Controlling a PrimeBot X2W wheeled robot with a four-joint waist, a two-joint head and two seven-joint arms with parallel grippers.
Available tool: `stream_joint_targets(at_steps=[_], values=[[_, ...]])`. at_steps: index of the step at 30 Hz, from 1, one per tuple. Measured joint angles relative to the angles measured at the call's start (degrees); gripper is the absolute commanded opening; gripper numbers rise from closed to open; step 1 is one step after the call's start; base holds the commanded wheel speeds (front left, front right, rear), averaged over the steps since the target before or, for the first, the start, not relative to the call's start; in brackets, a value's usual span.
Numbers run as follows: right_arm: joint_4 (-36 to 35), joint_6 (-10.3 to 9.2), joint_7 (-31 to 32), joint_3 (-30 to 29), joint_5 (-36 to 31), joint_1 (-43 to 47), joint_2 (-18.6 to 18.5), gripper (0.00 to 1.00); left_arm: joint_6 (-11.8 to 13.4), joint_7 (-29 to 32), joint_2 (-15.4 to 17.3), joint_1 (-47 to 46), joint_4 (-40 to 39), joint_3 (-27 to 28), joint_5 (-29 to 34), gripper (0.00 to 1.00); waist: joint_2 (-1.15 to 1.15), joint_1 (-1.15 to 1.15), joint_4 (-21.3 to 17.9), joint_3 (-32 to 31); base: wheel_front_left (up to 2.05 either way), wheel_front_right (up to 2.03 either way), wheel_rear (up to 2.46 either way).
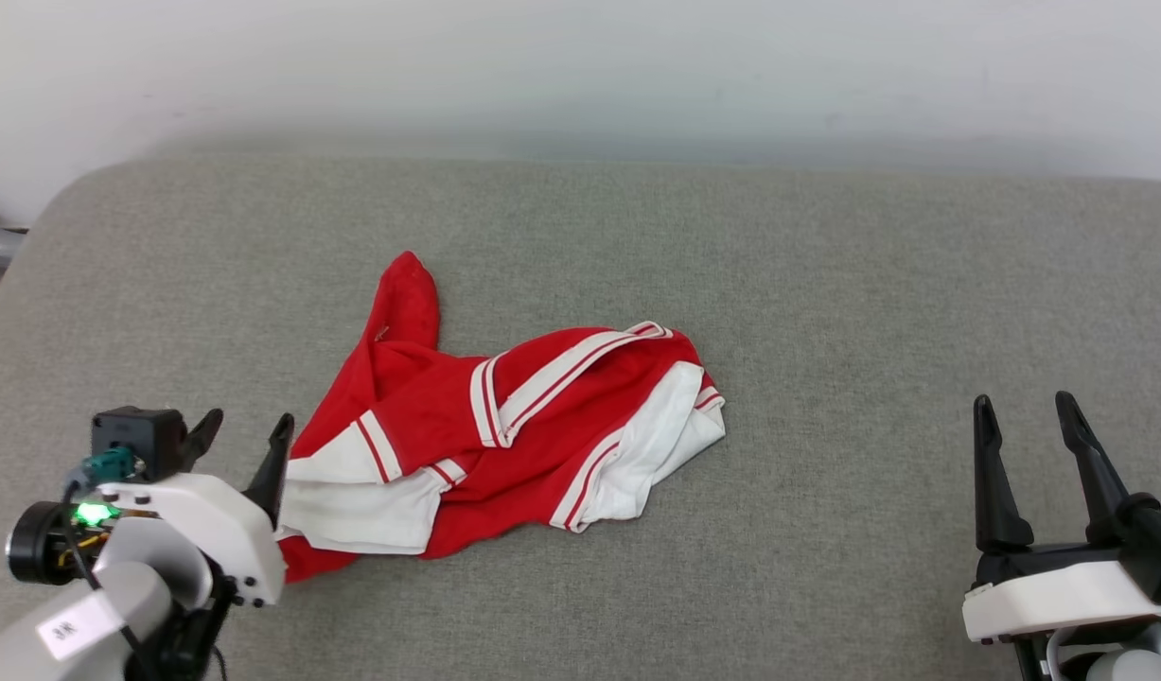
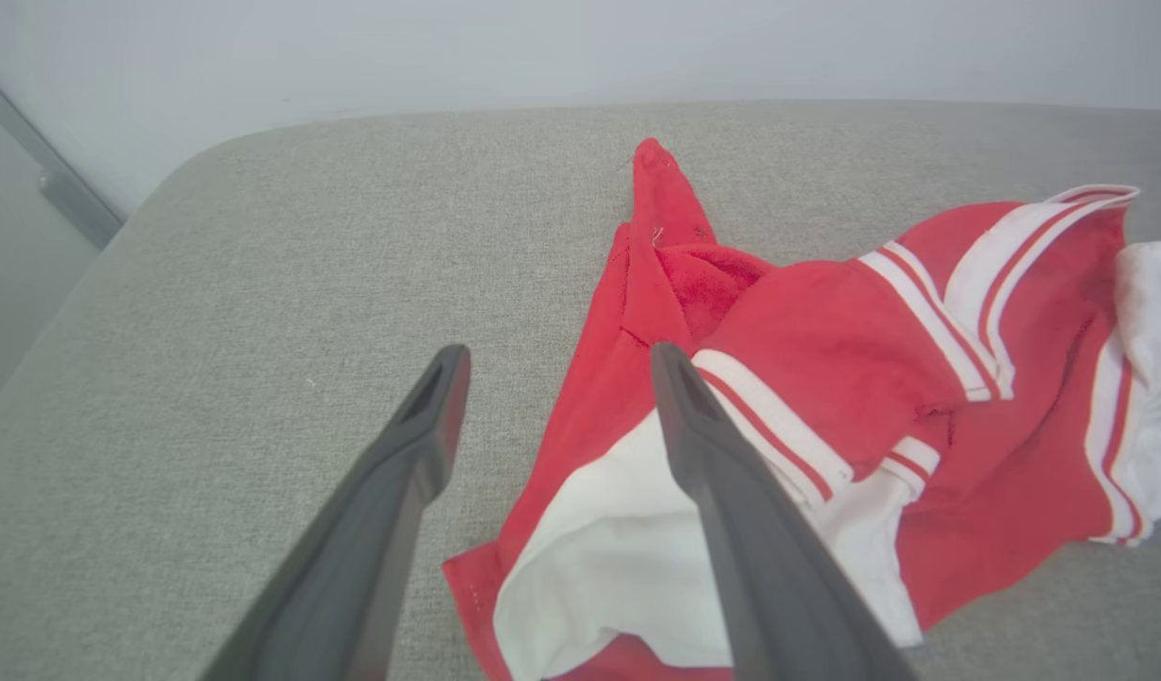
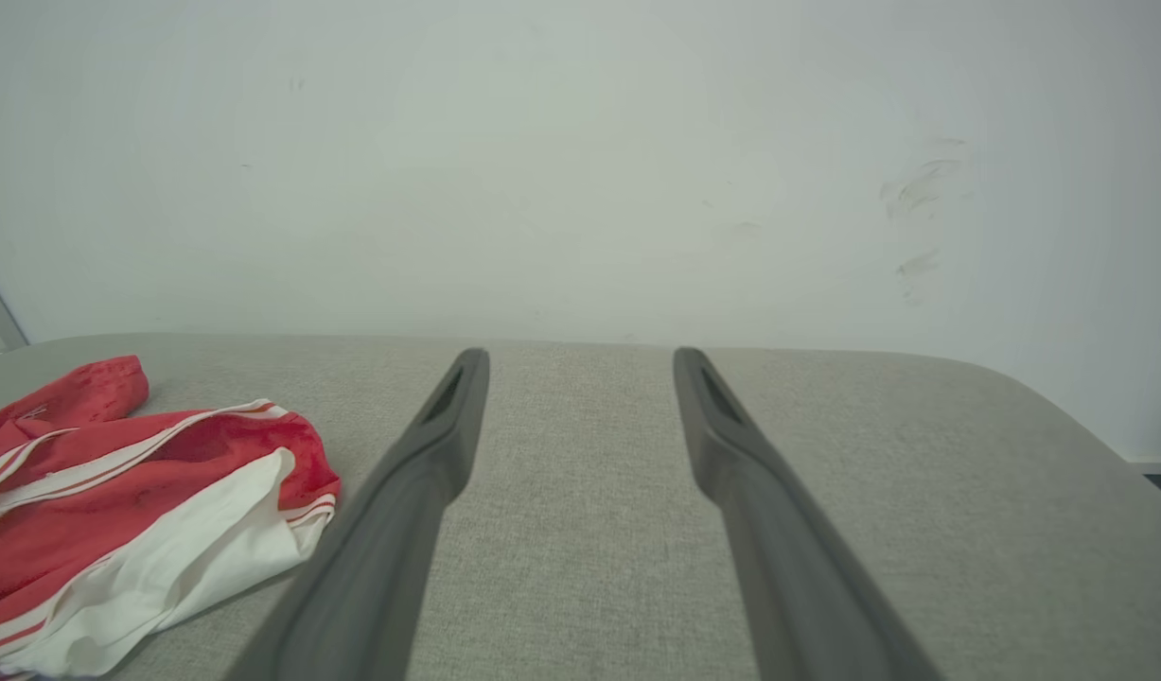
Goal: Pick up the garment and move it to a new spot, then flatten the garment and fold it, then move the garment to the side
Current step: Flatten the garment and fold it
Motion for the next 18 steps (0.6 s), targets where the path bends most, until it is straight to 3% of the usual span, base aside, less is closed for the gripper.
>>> stream_joint_targets(at_steps=[7,13,18], values=[[-0.9,0.0,0.0,-0.58,-0.54,0.96,-0.02,1.0,9.64,-0.4,-3.71,7.6,-10.12,11.57,12.02,1.0,0.0,0.0,0.99,-2.08,0.0,0.0,0.0],[-2.21,0.0,0.0,-0.69,-1.76,1.14,-0.01,1.0,13.89,-0.38,-9.47,16.64,-15.23,22.31,24.66,1.0,0.0,0.0,1.83,-3.05,0.0,0.0,0.0],[-3.79,0.0,0.0,0.26,-3.13,0.07,-0.01,1.0,15.7,-0.4,-14.38,23.45,-17.33,30.5,33.89,1.0,0.0,0.0,2.39,-3.59,0.0,0.0,0.0]])
